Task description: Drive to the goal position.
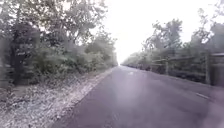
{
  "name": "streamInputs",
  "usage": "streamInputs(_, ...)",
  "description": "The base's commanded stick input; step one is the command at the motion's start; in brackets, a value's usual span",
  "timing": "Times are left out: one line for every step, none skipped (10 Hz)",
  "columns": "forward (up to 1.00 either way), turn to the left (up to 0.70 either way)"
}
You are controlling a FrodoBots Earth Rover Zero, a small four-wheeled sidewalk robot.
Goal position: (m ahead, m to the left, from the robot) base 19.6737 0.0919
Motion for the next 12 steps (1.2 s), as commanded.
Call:
streamInputs(1.0,0.0)
streamInputs(1.0,0.0)
streamInputs(1.0,0.0)
streamInputs(1.0,0.0)
streamInputs(1.0,0.0)
streamInputs(1.0,0.0)
streamInputs(1.0,0.0)
streamInputs(1.0,0.0)
streamInputs(1.0,0.0)
streamInputs(1.0,0.0)
streamInputs(1.0,0.0)
streamInputs(1.0,0.0)
